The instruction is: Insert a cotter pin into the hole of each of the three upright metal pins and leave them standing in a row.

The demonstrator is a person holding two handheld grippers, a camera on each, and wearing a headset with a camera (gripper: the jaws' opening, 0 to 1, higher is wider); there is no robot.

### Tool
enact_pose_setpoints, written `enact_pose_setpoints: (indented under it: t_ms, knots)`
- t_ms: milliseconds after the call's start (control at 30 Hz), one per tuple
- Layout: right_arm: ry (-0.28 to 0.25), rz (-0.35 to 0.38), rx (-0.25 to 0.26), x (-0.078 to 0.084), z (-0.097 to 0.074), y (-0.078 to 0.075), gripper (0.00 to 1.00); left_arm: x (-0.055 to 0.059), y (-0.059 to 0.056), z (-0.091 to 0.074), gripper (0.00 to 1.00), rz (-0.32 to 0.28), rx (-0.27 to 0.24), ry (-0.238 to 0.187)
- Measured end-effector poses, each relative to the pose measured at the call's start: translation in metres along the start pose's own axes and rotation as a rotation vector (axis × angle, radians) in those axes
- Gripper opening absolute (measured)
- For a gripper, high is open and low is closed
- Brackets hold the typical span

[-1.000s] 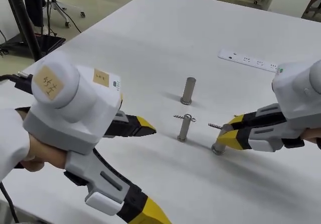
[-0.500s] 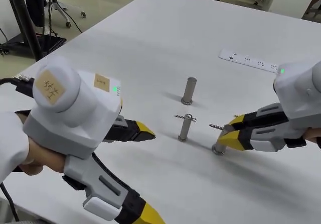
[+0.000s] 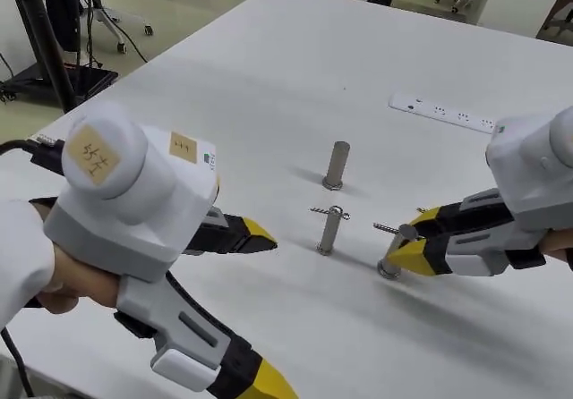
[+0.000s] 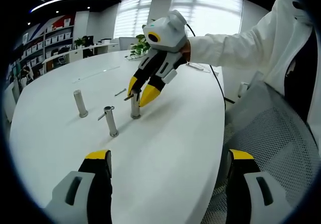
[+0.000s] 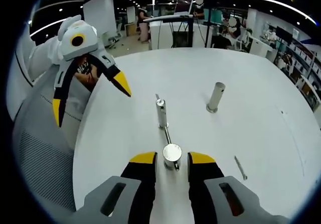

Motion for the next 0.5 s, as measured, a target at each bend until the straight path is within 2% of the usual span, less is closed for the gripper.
enact_pose_setpoints:
  t_ms: [100,167,267,367,400,433,500]
  knots:
    - [-0.036,0.027,0.009,-0.005,-0.01,0.002,0.23,-0.004,0.003,-0.003,0.94,-0.002,-0.017,-0.016]
    - [-0.096,0.097,-0.009,-0.012,-0.017,0.007,0.26,-0.007,0.004,-0.005,0.94,-0.016,-0.017,-0.032]
    - [-0.169,0.162,-0.004,-0.017,-0.032,0.009,0.31,-0.011,0.005,-0.008,0.94,-0.018,-0.028,-0.05]
    - [-0.189,0.175,0.019,-0.015,-0.045,0.013,0.33,-0.016,0.007,-0.011,0.94,-0.025,-0.039,-0.075]
    - [-0.194,0.182,0.03,-0.015,-0.048,0.015,0.36,-0.019,0.008,-0.012,0.93,-0.031,-0.044,-0.092]
    - [-0.226,0.203,0.053,-0.016,-0.052,0.015,0.41,-0.021,0.009,-0.014,0.93,-0.037,-0.048,-0.104]
    - [-0.234,0.252,0.061,-0.012,-0.059,0.018,0.52,-0.024,0.01,-0.017,0.92,-0.044,-0.053,-0.123]
Point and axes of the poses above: the centre of the closed fingertips' face, and the gripper's own axes: z roughly forward along the fingers, y roughly to its left, x roughly out of its underside, the point moved 2 cm from there along -z, roughly backward along the fingers, and after that the axes turned 1 degree about -z, right-handed, at the moved point
